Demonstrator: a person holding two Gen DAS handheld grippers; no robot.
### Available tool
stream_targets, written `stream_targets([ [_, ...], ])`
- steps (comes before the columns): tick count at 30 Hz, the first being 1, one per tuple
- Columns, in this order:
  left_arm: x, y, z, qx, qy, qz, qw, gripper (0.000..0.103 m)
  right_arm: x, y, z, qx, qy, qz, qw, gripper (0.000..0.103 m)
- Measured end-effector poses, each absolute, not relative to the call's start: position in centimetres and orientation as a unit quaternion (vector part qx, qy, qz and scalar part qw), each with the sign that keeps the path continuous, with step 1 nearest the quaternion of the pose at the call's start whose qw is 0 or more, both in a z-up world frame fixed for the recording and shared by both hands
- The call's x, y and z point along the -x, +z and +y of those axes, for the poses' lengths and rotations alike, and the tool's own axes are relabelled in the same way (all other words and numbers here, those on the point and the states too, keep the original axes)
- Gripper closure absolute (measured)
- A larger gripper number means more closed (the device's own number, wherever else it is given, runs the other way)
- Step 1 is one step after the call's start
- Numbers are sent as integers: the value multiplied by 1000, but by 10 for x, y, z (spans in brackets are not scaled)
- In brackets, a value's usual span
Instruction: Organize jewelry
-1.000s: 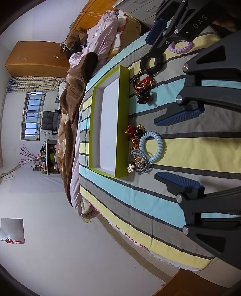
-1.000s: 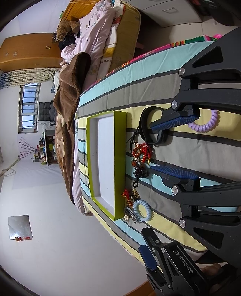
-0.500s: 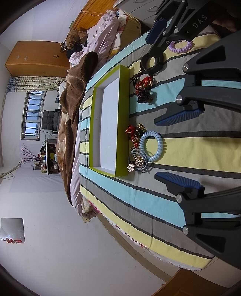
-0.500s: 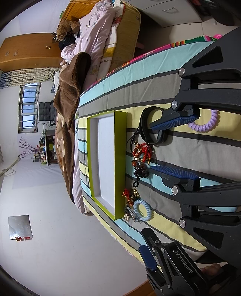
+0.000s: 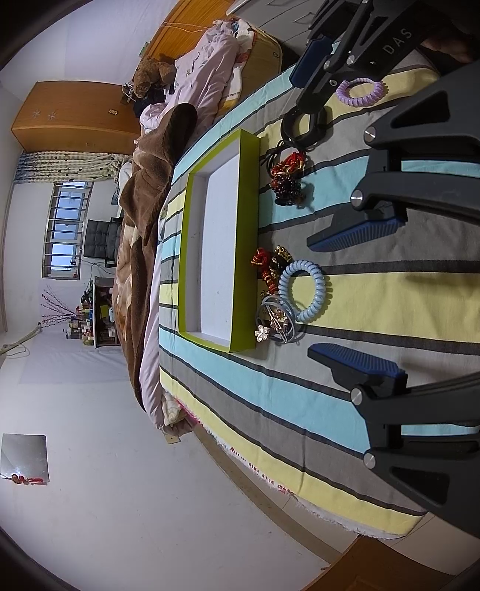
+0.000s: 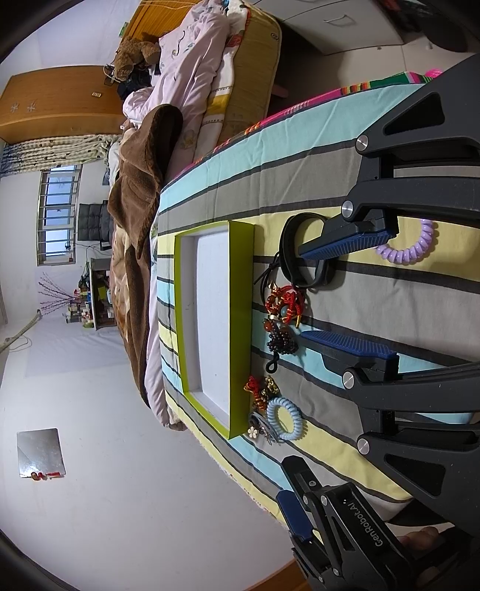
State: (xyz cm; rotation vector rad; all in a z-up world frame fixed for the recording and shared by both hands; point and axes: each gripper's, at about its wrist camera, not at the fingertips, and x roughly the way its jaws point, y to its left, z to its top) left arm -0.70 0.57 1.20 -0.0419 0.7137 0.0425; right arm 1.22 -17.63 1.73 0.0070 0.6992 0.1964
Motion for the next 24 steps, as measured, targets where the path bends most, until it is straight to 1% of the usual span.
stream_targets([
  [19, -1, 9, 10, 20, 20, 354, 935, 50, -16, 18, -177, -2, 98, 343, 934, 62],
  [24, -6, 4, 25, 47, 3, 366, 929, 50, -16, 18, -198, -8, 100, 346, 933, 62],
])
